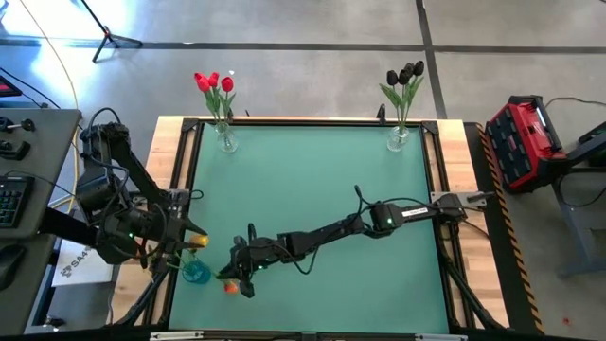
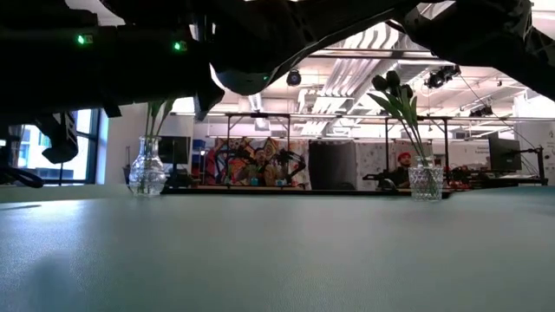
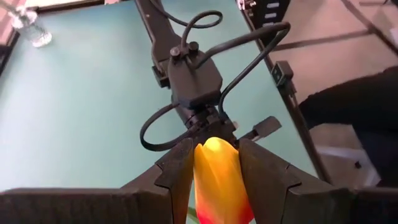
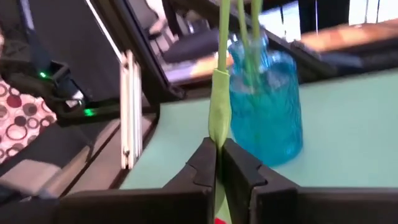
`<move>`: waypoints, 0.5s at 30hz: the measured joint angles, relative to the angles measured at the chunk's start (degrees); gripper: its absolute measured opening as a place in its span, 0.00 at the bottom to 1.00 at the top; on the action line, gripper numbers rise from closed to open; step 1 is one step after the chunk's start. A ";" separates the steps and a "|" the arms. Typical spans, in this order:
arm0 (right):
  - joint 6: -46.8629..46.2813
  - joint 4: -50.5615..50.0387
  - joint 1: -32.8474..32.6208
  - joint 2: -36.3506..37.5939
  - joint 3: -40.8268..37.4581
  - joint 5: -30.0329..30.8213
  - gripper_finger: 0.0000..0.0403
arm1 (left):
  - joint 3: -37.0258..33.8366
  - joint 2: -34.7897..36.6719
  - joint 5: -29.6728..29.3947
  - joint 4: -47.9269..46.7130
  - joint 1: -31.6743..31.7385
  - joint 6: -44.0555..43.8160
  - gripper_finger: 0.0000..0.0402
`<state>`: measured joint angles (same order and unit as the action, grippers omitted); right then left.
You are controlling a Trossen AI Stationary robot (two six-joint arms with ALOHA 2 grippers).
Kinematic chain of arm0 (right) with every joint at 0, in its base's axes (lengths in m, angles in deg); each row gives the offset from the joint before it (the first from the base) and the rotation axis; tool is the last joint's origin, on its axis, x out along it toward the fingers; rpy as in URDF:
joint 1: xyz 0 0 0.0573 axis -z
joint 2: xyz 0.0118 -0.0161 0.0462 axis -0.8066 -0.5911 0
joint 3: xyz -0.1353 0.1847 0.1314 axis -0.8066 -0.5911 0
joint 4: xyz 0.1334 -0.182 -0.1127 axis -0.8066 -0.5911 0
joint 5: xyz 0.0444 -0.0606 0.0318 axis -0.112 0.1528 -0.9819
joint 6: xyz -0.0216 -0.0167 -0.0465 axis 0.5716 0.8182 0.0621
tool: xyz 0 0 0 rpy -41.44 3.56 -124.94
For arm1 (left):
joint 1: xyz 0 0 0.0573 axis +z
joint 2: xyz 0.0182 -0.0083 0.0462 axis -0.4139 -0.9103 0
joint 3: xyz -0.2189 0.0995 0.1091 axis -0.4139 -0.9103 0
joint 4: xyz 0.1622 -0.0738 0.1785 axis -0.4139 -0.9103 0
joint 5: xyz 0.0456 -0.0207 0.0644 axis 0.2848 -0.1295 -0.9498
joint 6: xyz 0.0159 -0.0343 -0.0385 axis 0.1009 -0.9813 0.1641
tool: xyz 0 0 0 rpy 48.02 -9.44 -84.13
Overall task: Sort flowers into vase by color
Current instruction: Put the orange tulip into the blue vase
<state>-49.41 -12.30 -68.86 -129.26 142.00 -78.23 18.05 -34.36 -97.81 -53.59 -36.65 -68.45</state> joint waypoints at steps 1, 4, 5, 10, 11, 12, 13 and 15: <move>-0.67 -1.50 0.02 0.37 0.00 -0.19 0.01 | 0.00 -0.02 0.16 0.00 0.00 1.14 0.29; -1.57 -10.26 0.11 2.83 -0.02 0.06 0.01 | 0.00 -0.22 0.41 -0.01 -0.01 3.24 0.29; -1.71 -14.32 0.11 4.00 -0.02 0.90 0.01 | 0.00 -0.42 0.43 0.03 -0.02 3.67 0.29; 1.28 -37.14 -0.57 11.03 -0.02 9.14 0.00 | 0.00 -2.02 0.65 -0.06 0.15 2.34 0.29; 1.79 -41.35 -0.92 12.54 -0.02 11.45 0.00 | 0.00 -2.48 0.76 -0.06 0.47 1.70 0.29; 2.20 -44.83 -1.30 13.93 -0.02 13.68 0.00 | 0.00 -2.95 1.01 -0.06 0.89 0.97 0.29; 2.47 -48.25 -1.79 15.37 -0.02 16.13 0.00 | 0.00 -3.40 1.29 -0.06 1.41 0.43 0.29; 2.91 -54.30 -2.88 17.66 -0.02 20.89 0.00 | 0.00 -4.40 1.31 -0.11 2.52 -1.06 0.29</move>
<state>-46.50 -66.60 -71.74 -111.60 141.98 -57.34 18.05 -38.77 -96.51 -53.70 -34.12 -69.51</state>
